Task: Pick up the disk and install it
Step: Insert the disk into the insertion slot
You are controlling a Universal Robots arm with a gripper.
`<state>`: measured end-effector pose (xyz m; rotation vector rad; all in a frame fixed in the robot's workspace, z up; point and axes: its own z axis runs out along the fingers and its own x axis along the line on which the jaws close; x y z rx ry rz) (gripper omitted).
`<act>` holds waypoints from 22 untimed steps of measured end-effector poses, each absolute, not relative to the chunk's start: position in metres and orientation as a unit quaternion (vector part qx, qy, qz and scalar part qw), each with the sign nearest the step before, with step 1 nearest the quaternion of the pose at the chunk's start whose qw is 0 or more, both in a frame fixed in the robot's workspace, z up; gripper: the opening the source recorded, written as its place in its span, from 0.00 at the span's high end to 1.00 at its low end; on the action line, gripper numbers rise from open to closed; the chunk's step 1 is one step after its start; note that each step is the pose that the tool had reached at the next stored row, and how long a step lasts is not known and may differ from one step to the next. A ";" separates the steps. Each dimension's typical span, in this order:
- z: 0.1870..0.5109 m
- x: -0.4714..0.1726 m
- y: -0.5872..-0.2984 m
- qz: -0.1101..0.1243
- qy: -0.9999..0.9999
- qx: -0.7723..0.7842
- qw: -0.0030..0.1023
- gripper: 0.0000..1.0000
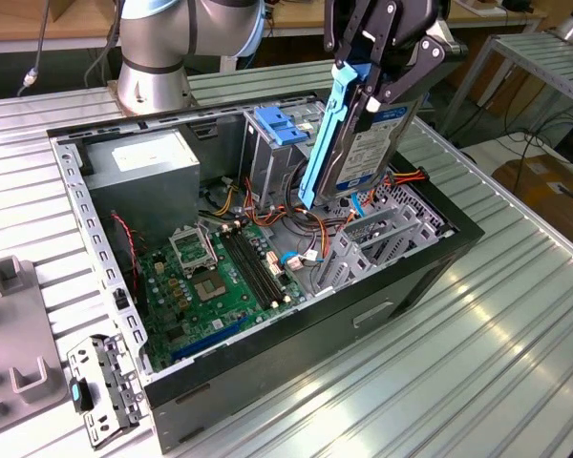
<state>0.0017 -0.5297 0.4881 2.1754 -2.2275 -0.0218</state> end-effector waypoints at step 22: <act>0.466 0.045 -0.546 -0.007 -0.715 0.699 0.014 0.63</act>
